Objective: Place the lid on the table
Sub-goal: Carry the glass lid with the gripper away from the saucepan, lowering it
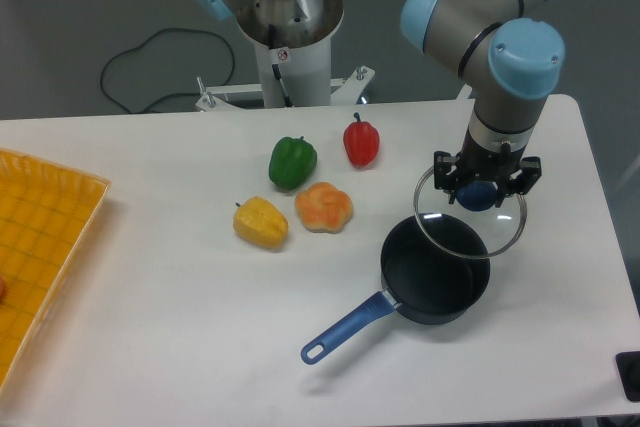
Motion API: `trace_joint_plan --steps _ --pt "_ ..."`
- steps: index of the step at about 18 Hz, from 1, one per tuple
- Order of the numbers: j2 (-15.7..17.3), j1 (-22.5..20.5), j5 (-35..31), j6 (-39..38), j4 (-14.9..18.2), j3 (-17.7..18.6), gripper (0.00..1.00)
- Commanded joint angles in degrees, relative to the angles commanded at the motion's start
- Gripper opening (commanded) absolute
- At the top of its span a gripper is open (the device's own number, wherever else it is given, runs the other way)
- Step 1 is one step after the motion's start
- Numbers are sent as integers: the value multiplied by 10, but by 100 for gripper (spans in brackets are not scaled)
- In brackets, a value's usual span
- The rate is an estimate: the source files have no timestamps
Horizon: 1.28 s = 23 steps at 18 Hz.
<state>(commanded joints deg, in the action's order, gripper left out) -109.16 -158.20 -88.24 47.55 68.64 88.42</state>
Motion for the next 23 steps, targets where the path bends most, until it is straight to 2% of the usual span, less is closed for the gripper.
trace_joint_plan --steps 5,17,23 --pt "1 -12 2 19 0 1 57" --pt "-7 -66 10 134 -3 1 57" --pt "-27 -84 9 178 -10 4 56"
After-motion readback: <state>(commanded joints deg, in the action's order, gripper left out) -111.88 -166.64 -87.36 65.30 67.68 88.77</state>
